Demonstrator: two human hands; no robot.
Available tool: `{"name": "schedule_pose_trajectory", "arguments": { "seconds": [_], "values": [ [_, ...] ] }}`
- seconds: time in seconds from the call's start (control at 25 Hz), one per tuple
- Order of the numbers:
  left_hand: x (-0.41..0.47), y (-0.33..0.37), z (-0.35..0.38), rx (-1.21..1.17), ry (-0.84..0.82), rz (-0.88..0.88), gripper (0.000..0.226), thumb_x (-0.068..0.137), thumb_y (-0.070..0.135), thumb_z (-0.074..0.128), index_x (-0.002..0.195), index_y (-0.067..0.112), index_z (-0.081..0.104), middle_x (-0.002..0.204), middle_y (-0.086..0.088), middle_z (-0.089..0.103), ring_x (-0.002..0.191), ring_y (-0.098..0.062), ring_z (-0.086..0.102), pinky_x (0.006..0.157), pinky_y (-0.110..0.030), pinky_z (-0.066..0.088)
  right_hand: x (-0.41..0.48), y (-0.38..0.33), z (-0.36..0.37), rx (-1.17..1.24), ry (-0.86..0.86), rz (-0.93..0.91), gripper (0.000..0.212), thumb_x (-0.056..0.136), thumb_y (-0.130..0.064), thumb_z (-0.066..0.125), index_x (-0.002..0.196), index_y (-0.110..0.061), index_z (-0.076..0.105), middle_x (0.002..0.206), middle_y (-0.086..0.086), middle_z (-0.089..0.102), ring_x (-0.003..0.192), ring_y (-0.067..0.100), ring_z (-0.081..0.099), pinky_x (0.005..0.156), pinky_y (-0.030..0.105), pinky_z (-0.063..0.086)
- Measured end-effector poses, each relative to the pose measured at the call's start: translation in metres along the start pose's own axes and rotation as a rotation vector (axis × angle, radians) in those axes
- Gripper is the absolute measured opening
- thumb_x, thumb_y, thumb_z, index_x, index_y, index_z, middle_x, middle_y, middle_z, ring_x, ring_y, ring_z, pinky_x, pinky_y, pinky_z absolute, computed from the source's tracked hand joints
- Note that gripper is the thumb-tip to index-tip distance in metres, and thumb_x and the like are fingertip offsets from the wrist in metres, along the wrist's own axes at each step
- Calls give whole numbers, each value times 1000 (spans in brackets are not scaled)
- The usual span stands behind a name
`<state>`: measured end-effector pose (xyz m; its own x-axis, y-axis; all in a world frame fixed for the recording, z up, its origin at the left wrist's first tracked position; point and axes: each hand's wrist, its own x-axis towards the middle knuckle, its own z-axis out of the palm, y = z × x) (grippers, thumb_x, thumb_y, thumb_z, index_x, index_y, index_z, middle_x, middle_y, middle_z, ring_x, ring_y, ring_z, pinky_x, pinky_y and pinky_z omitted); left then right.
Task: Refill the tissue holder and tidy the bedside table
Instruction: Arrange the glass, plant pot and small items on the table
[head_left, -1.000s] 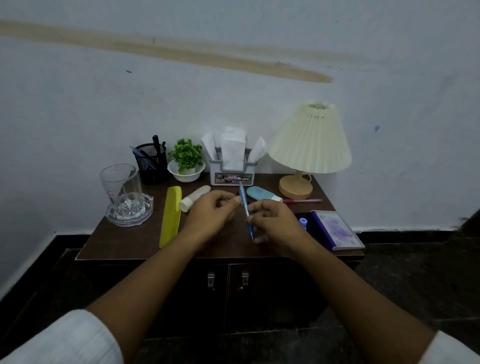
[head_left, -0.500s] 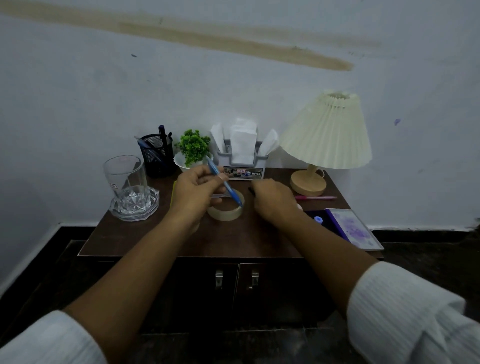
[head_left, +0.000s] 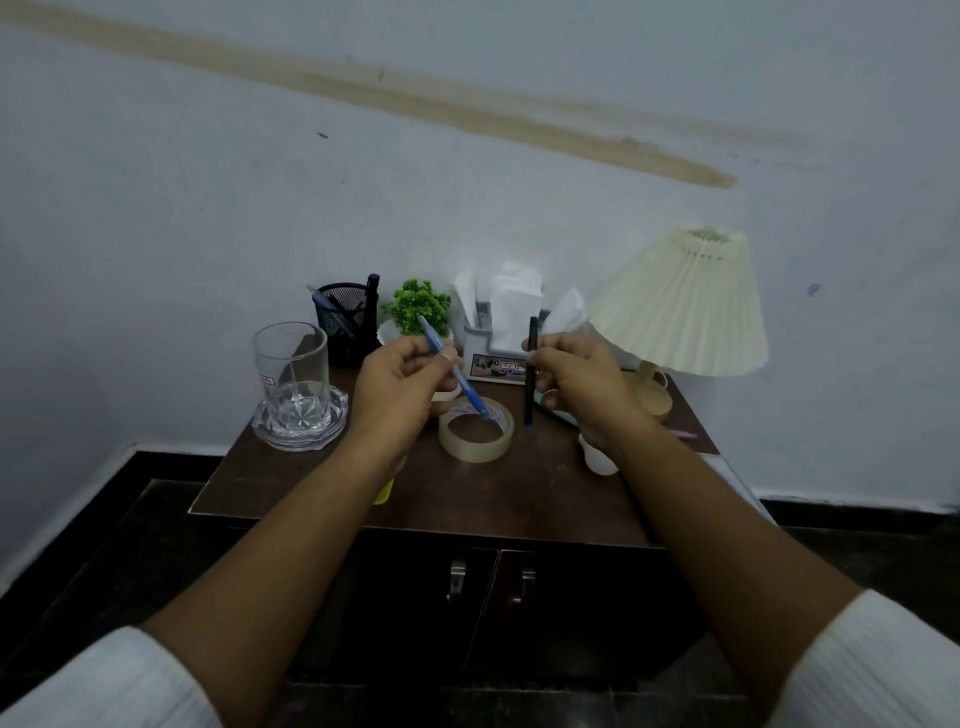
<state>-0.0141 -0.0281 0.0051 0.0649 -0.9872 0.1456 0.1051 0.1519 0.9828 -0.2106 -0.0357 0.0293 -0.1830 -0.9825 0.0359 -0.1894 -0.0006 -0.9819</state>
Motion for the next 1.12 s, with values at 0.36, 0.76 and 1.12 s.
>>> {"name": "schedule_pose_trajectory", "arguments": {
  "seconds": [0.36, 0.76, 1.12],
  "values": [
    [4, 45, -27, 23, 88, 180, 11, 96, 21, 67, 106, 18, 72, 95, -5, 76, 87, -13, 74, 64, -26, 59, -18, -48, 29, 406, -91, -90, 36, 93, 8, 62, 124, -6, 50, 96, 20, 67, 80, 31, 74, 71, 43, 65],
    [61, 84, -81, 188, 150, 249, 12, 95, 19, 68, 107, 17, 72, 97, -10, 74, 86, -18, 74, 65, -28, 59, 25, -68, 80, 442, 10, -211, 29, 90, 7, 67, 115, -5, 58, 95, 21, 65, 85, 29, 74, 69, 37, 63],
    [158, 75, -132, 577, 173, 261, 17, 94, 13, 68, 111, 12, 70, 98, -7, 72, 87, -19, 73, 74, -35, 63, 110, -64, 158, -568, 42, -685, 28, 99, -17, 54, 123, -19, 69, 110, 0, 73, 96, 18, 70, 86, 35, 56]
  ]
}}
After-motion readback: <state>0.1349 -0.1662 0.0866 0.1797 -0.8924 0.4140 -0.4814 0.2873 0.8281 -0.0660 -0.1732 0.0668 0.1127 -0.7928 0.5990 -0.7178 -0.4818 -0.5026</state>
